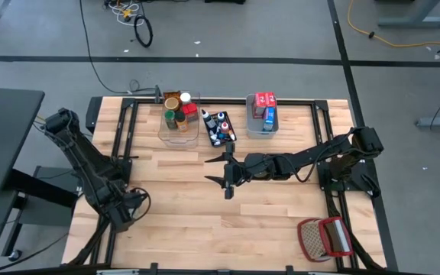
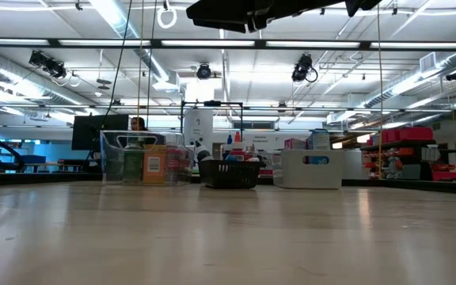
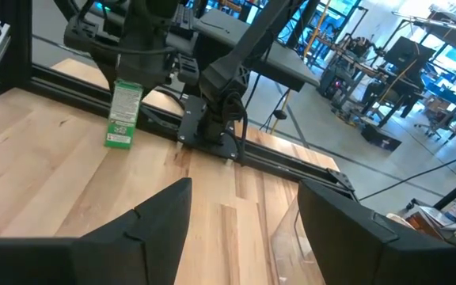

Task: Pick & Place Kitchen Items
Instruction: Put the green cereal box into the gray bin

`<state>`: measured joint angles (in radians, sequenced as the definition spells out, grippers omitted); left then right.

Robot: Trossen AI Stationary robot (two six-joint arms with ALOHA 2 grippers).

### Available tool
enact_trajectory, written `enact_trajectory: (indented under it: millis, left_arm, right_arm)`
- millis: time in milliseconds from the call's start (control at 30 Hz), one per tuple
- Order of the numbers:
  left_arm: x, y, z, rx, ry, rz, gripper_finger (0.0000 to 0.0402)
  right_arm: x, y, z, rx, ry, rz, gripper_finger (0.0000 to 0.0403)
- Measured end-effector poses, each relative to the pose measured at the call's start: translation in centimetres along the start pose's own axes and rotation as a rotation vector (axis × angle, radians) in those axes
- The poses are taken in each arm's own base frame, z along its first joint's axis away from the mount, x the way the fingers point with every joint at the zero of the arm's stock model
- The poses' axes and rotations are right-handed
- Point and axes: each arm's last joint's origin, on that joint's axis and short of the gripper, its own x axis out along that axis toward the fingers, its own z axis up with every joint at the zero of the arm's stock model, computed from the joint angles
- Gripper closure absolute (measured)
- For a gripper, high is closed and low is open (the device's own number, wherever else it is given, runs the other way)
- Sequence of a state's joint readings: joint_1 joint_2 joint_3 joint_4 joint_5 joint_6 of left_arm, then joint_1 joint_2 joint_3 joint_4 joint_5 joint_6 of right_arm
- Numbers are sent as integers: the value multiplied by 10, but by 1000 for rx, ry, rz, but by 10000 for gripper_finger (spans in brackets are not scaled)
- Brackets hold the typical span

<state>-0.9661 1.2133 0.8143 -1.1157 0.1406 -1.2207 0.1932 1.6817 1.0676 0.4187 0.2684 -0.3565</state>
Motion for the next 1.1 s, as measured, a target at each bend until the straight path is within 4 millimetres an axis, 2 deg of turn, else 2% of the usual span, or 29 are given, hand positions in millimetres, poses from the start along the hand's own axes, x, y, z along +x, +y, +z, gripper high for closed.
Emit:
enact_trajectory:
  millis: [133,300,533,733,900,1100]
  left_arm:
    - [0,0,1,-12,-33,14,237]
    - [-1,1,4,-23,-86,30,261]
    - [-3,4,15,-19,-237,72,263]
    - [-6,6,32,65,-408,116,261]
    - [-11,6,50,167,-534,134,261]
    - [-17,7,71,287,-616,135,259]
  right_arm:
    - [0,0,0,0,0,0,160]
    - [0,0,1,2,-8,-3,160]
    - [0,-3,5,24,-51,-21,160]
    - [0,-4,5,87,-56,-18,160]
    - [10,2,-6,265,-64,89,160]
    - [38,21,-34,286,-124,118,160]
